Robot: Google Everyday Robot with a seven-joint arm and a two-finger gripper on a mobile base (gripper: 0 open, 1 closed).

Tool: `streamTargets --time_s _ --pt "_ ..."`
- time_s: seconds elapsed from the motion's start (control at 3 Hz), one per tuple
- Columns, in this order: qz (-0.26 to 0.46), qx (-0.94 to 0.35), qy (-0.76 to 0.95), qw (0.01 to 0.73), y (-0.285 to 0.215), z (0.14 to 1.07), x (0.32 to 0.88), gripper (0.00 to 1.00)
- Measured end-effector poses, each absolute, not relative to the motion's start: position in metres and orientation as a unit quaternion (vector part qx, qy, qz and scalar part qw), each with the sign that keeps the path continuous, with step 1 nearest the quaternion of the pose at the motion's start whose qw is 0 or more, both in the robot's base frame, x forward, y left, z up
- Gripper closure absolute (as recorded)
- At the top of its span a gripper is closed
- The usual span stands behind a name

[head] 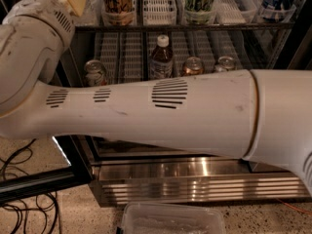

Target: Pick water bottle from top shelf of fridge

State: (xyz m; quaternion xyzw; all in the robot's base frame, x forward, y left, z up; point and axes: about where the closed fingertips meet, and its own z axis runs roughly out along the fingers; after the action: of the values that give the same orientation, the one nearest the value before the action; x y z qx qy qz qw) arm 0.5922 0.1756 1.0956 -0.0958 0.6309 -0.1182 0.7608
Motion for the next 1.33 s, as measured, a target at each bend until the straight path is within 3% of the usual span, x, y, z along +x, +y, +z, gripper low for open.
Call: streamTargets --time_s 1.33 --pt "-0.103 -0.085 0.628 0.766 0.168 1.090 0.637 0.36"
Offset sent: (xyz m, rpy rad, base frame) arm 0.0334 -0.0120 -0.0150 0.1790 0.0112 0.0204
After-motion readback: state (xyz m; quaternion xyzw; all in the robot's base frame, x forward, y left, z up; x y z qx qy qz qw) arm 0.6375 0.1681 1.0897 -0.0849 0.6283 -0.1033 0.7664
